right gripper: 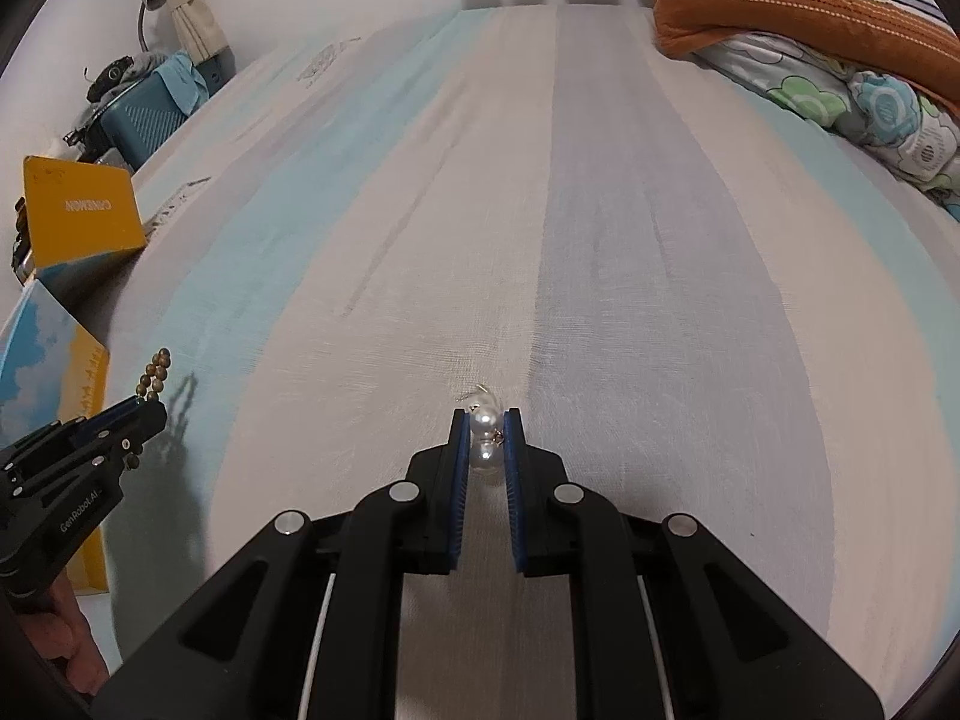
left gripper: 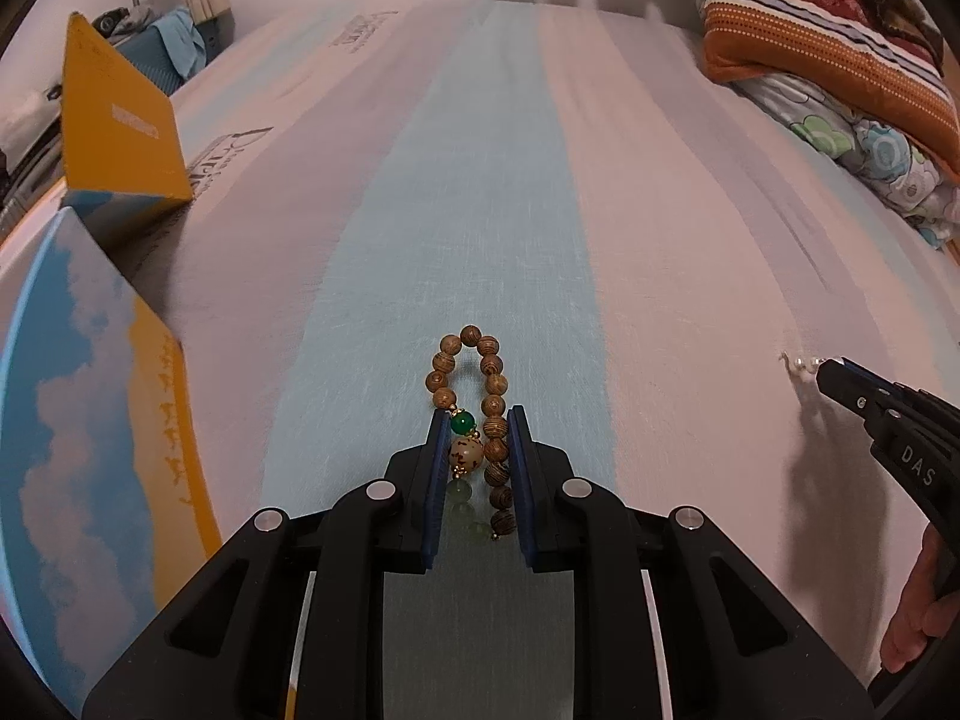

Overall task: Organize jewelry
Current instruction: 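Grasp the pearl string with the right tool while the left tool grasps the brown wooden bead bracelet, then carry both held items over the white box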

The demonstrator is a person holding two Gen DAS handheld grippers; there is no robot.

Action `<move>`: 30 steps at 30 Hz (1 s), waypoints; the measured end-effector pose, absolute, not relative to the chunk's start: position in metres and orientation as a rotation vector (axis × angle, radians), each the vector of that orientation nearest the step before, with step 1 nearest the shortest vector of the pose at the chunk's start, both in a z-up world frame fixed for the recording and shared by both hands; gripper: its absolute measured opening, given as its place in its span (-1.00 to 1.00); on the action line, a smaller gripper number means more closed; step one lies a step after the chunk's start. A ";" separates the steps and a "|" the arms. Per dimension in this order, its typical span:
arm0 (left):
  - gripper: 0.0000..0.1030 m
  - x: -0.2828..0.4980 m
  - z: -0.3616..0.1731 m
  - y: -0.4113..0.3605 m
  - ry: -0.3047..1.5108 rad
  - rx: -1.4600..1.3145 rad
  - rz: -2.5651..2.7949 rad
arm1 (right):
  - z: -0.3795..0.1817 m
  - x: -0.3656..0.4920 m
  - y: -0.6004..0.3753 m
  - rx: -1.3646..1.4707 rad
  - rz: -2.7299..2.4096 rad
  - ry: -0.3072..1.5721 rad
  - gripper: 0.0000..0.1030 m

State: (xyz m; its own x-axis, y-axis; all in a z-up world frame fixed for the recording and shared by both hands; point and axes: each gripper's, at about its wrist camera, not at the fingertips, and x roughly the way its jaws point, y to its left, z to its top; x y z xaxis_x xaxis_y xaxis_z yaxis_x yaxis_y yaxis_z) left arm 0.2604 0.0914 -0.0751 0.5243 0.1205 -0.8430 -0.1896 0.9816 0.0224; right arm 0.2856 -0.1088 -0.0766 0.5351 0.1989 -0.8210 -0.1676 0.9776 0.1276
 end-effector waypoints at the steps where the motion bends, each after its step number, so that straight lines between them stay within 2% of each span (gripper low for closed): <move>1: -0.64 0.258 -0.073 0.091 1.002 -0.075 0.188 | -0.075 0.284 -0.109 0.035 0.218 0.981 -0.79; 30: -0.64 0.194 -0.001 0.095 0.963 -0.068 0.206 | 0.004 0.217 -0.089 0.010 0.214 0.875 -0.79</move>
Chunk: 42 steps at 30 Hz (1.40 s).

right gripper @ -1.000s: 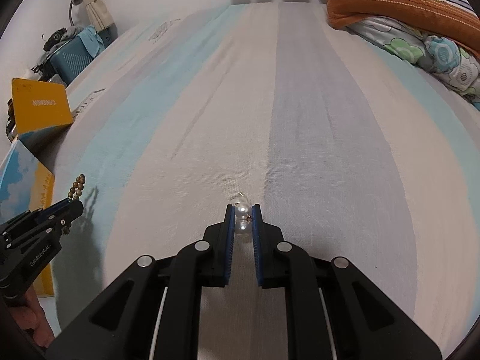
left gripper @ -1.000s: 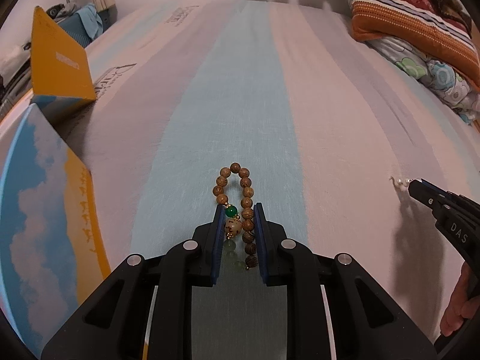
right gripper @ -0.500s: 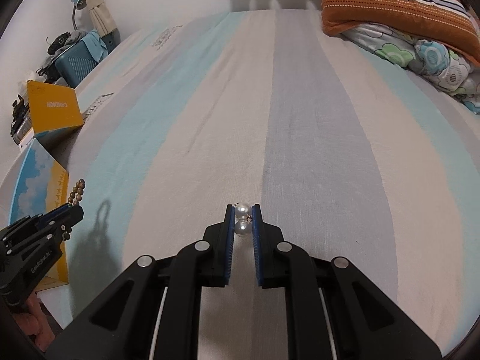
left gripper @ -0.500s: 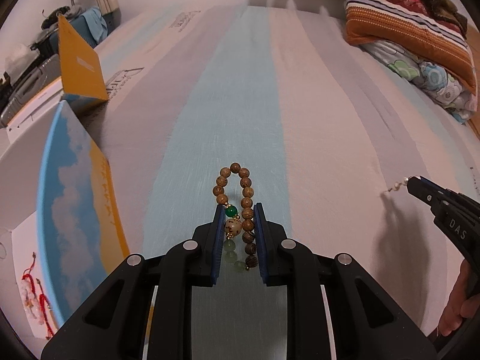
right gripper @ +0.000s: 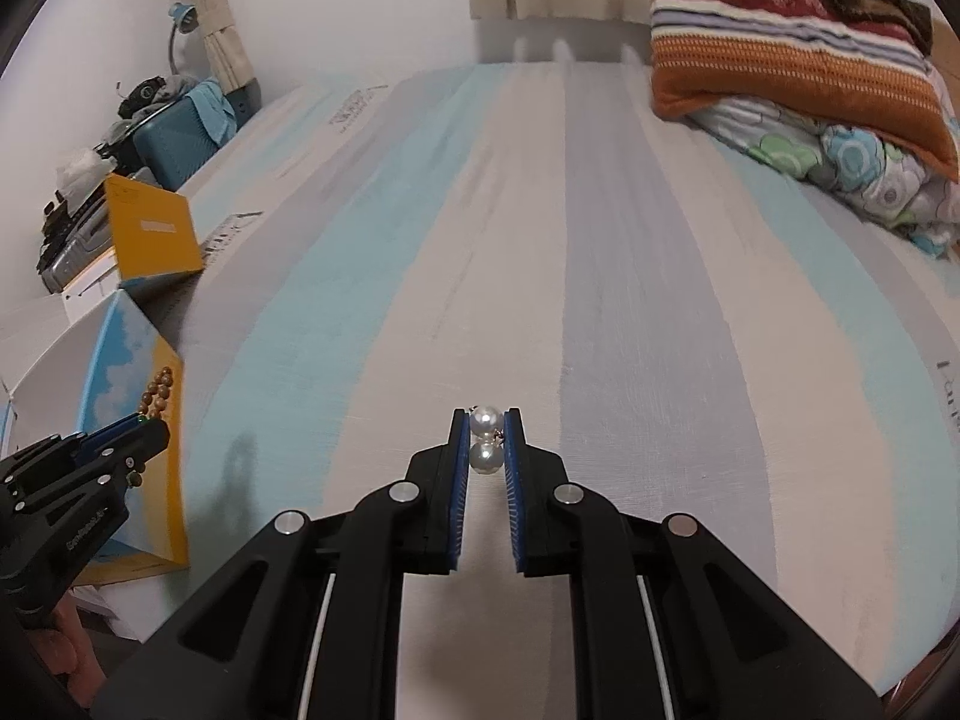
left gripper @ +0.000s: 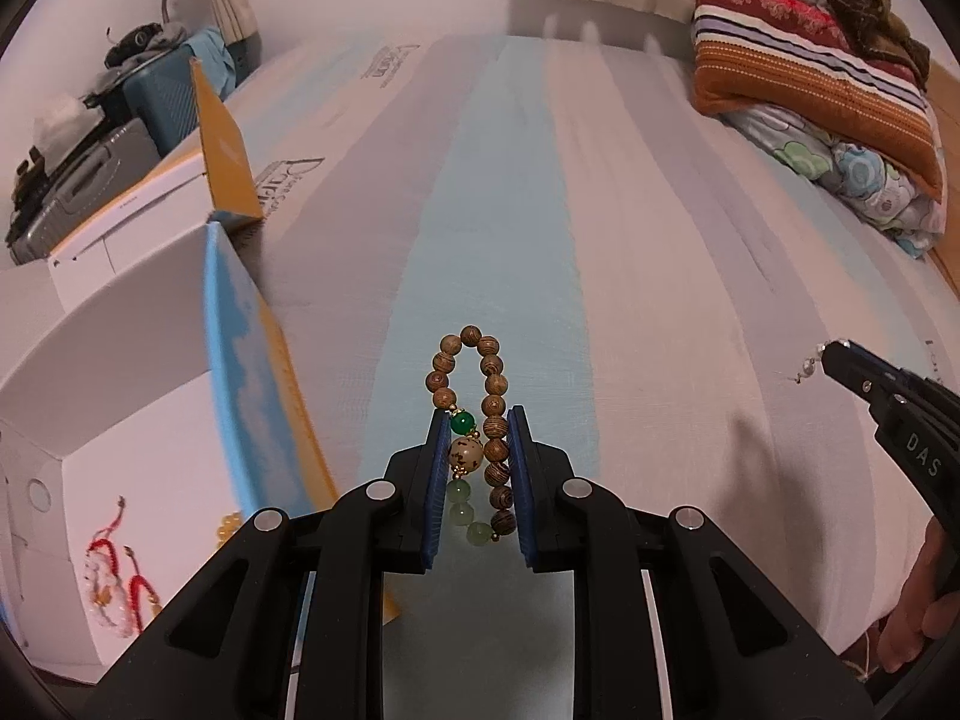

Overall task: Organize jewelry
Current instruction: 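Carry both held items over the white box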

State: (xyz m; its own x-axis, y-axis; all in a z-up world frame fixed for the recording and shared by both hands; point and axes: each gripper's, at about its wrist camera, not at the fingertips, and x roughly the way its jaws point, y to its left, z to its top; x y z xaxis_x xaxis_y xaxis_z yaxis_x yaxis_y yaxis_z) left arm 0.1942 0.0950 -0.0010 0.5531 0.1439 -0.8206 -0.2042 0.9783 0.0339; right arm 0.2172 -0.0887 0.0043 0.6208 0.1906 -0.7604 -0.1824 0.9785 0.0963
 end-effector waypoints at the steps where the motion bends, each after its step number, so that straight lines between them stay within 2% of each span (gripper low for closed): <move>1: -0.64 0.192 0.001 0.097 0.961 -0.067 0.208 | 0.008 0.214 -0.086 0.003 0.218 0.870 -0.79; 20: -0.64 0.110 0.073 0.184 0.868 -0.114 0.327 | 0.082 0.156 0.016 -0.073 0.350 0.767 -0.79; 34: -0.59 0.037 0.079 0.274 0.857 -0.195 0.465 | 0.092 0.123 0.128 -0.142 0.487 0.749 -0.79; 42: -0.62 0.006 0.060 0.322 0.895 -0.256 0.536 | 0.081 0.108 0.186 -0.195 0.566 0.764 -0.79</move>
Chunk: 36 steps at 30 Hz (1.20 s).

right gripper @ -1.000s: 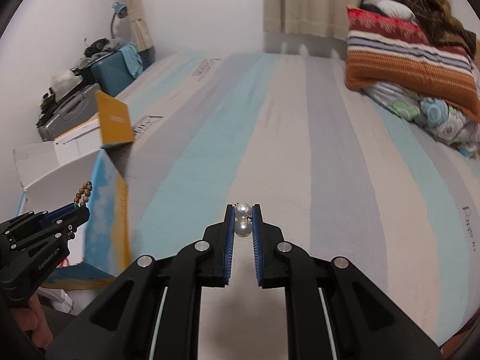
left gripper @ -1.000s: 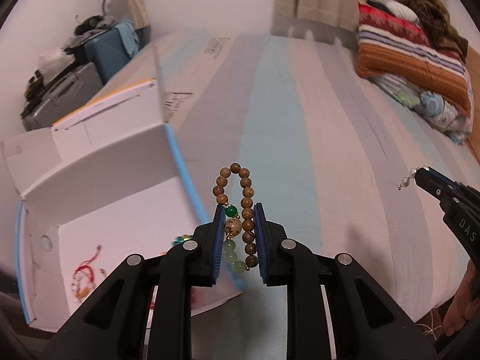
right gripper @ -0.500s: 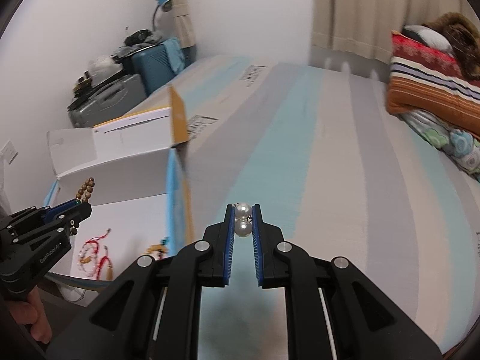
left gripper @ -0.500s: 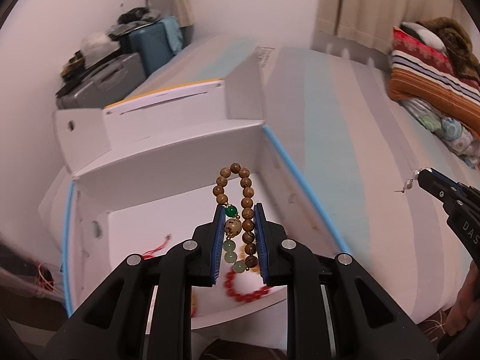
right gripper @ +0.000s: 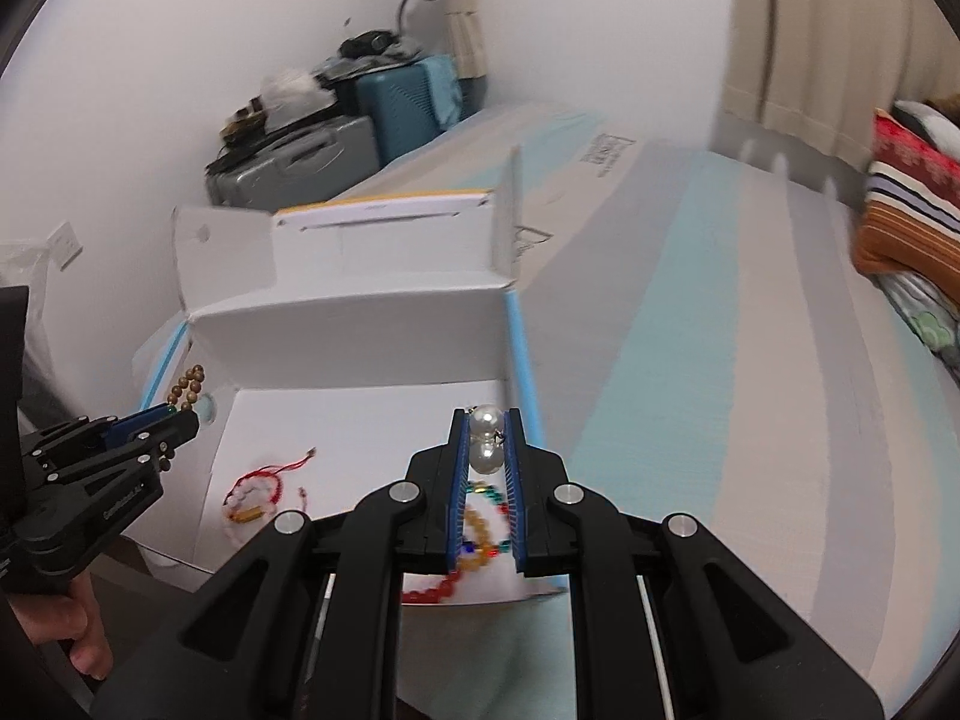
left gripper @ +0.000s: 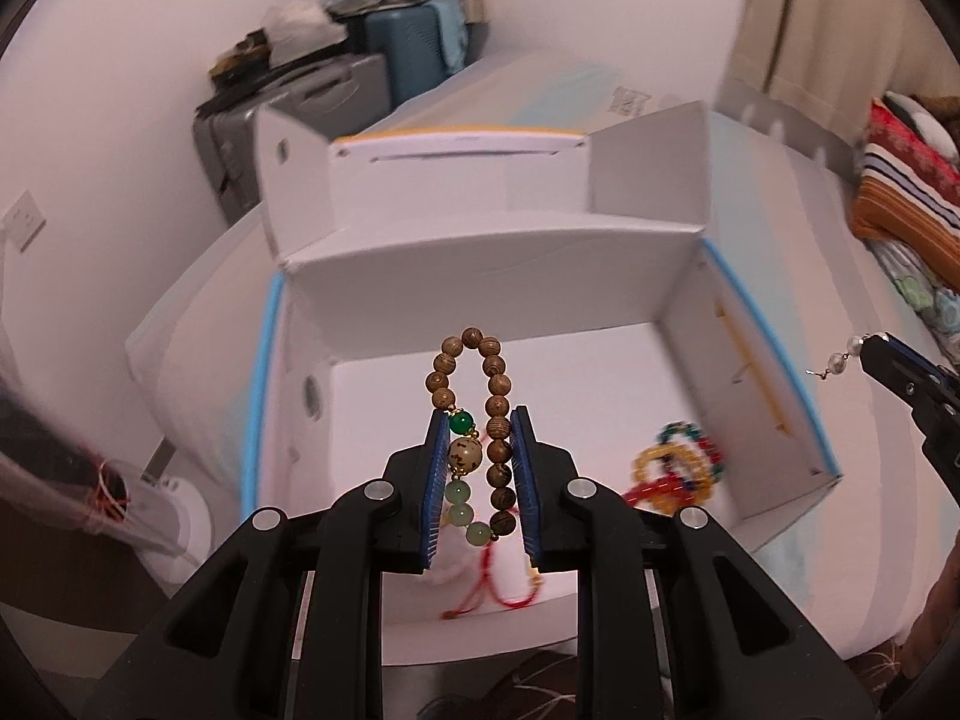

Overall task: Organize jewelry
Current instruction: 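Carry both held items over the white box, then open both tools to release the pearls and wooden bracelet into the box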

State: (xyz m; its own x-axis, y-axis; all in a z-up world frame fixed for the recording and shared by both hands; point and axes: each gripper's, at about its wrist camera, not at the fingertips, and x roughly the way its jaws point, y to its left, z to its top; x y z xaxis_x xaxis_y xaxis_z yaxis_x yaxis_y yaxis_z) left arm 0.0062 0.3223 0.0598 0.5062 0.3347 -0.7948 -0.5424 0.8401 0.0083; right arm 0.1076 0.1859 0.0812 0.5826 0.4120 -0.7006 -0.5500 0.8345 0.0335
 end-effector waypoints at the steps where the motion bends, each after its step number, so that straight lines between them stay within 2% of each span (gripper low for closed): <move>1: -0.62 0.002 0.057 0.329 0.901 -0.266 0.542 | 0.078 0.106 0.191 -0.202 0.571 0.769 -0.79; 16: -0.64 -0.012 0.020 0.360 0.959 -0.321 0.563 | 0.020 0.104 0.249 -0.282 0.621 0.903 -0.78; 19: -0.55 -0.012 0.017 0.360 0.962 -0.327 0.578 | 0.012 0.105 0.250 -0.294 0.608 0.924 -0.77; 20: -0.51 -0.012 0.016 0.359 0.963 -0.326 0.577 | 0.010 0.104 0.251 -0.303 0.605 0.927 -0.70; 22: -0.15 -0.013 0.016 0.357 0.958 -0.320 0.581 | 0.008 0.103 0.250 -0.308 0.599 0.927 -0.39; 23: -0.07 -0.013 0.017 0.356 0.951 -0.313 0.588 | 0.008 0.102 0.250 -0.309 0.590 0.922 -0.11; 24: 0.00 -0.013 0.019 0.354 0.945 -0.307 0.594 | 0.010 0.101 0.247 -0.305 0.580 0.906 0.07; 26: 0.06 -0.014 0.021 0.352 0.940 -0.303 0.591 | 0.014 0.099 0.243 -0.296 0.577 0.887 0.25; 29: 0.39 -0.017 0.027 0.347 0.925 -0.300 0.597 | 0.020 0.098 0.237 -0.280 0.578 0.880 0.48; 33: 0.66 -0.026 0.036 0.336 0.886 -0.291 0.601 | 0.030 0.092 0.226 -0.244 0.582 0.853 0.76; 36: 0.89 -0.033 0.042 0.329 0.855 -0.293 0.608 | 0.035 0.087 0.217 -0.220 0.587 0.845 0.81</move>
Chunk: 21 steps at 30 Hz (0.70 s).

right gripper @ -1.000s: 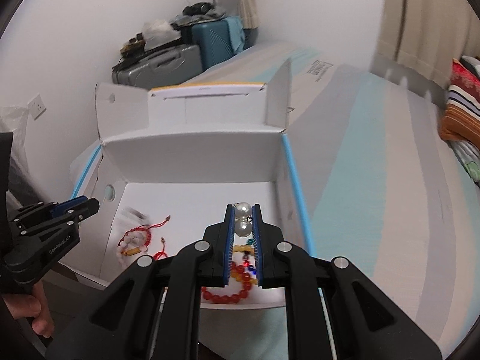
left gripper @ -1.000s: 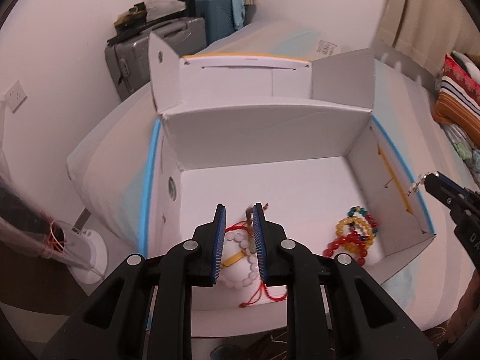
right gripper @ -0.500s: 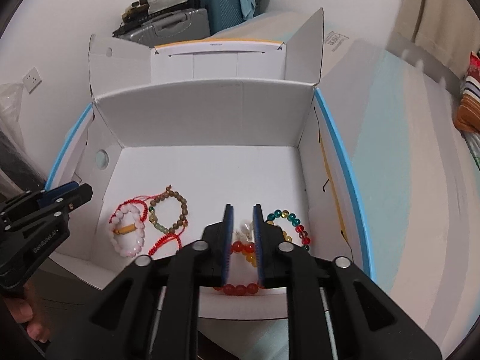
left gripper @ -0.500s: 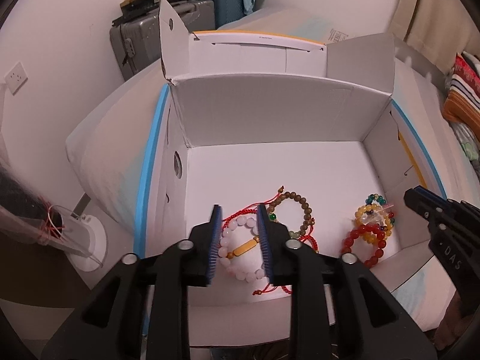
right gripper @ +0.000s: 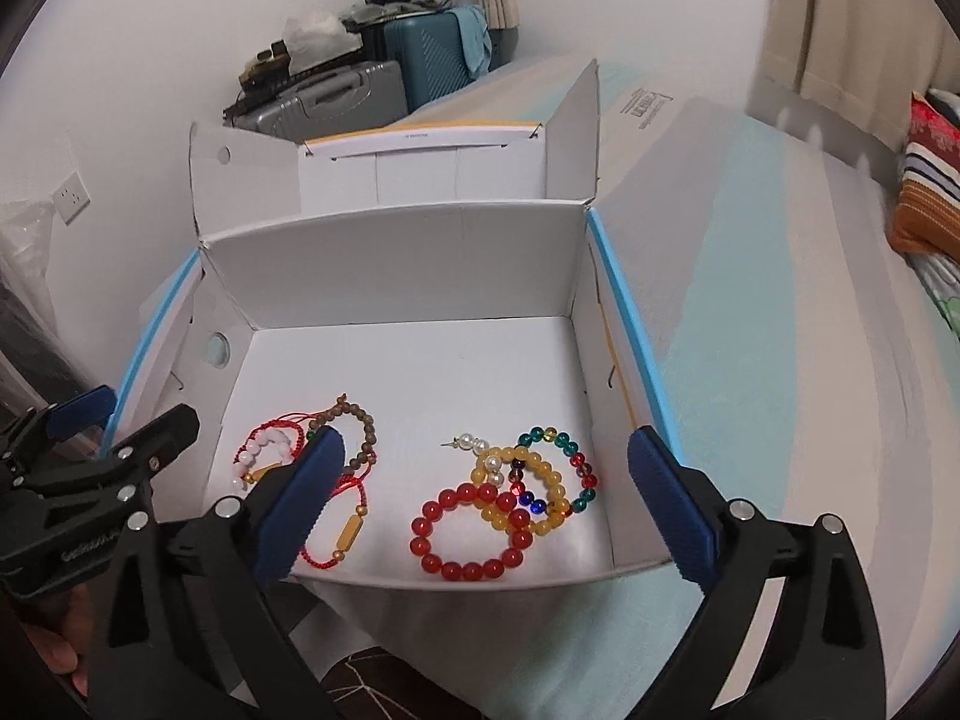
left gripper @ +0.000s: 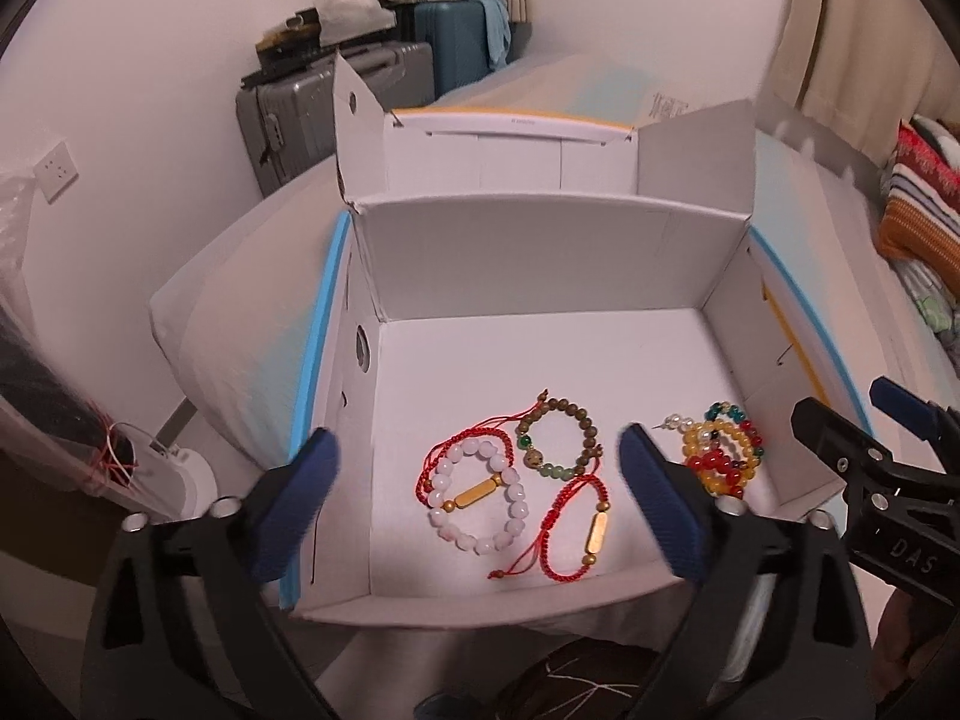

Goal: Organize jewelry

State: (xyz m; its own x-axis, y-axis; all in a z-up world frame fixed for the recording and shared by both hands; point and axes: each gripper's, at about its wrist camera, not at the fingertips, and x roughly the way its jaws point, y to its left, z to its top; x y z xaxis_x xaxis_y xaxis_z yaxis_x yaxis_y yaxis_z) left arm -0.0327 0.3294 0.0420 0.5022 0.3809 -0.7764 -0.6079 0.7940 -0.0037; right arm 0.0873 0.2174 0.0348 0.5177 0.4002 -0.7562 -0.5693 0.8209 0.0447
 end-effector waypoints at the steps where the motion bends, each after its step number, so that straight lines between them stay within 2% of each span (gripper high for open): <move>1: 0.89 -0.036 0.044 0.326 0.842 -0.296 0.613 | 0.036 0.086 0.215 -0.216 0.584 0.842 0.83; 21: 0.89 -0.094 0.040 0.282 0.804 -0.338 0.591 | 0.034 0.021 0.162 -0.222 0.575 0.793 0.85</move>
